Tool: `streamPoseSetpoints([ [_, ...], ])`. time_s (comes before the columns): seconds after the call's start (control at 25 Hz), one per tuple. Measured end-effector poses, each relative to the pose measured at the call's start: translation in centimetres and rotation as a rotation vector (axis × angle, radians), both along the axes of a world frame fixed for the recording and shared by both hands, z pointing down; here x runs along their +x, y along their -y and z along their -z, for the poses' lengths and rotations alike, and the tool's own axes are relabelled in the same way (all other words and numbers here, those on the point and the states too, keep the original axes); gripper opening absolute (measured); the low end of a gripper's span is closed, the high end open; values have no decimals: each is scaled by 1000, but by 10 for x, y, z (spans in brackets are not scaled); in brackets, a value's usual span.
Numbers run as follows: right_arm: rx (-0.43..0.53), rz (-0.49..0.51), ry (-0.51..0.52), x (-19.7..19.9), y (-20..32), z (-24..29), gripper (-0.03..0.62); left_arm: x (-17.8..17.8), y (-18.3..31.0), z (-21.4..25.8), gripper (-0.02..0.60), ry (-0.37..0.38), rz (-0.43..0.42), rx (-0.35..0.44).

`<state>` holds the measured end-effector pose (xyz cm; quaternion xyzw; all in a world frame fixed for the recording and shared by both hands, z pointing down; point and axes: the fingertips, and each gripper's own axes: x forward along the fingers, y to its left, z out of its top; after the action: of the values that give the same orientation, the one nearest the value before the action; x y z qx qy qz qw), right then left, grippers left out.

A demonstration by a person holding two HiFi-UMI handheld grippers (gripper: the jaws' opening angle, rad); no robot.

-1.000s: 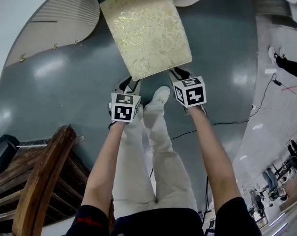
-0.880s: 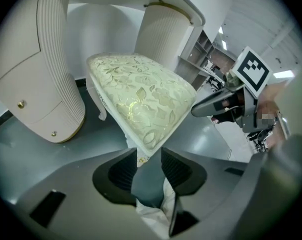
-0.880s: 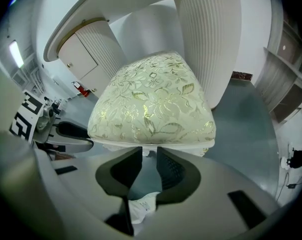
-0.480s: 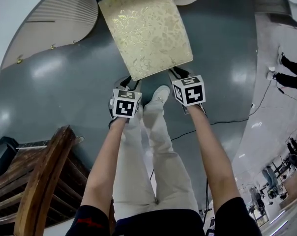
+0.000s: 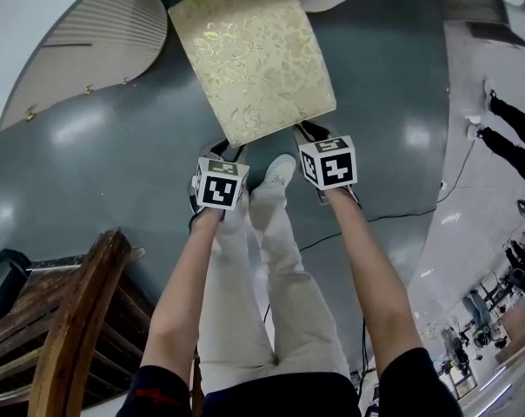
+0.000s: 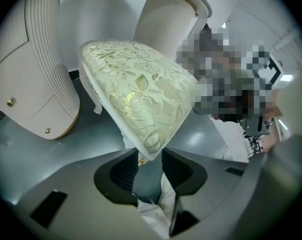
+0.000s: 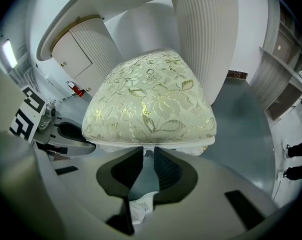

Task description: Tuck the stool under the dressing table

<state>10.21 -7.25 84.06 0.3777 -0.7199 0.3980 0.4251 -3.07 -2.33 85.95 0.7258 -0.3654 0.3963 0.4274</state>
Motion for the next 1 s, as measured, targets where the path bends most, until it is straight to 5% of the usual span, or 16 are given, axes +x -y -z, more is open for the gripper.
streamPoseSetpoints([
  [1.0,71,20,15,-20,53,6,78,-18,53,3,153,33,53,16],
])
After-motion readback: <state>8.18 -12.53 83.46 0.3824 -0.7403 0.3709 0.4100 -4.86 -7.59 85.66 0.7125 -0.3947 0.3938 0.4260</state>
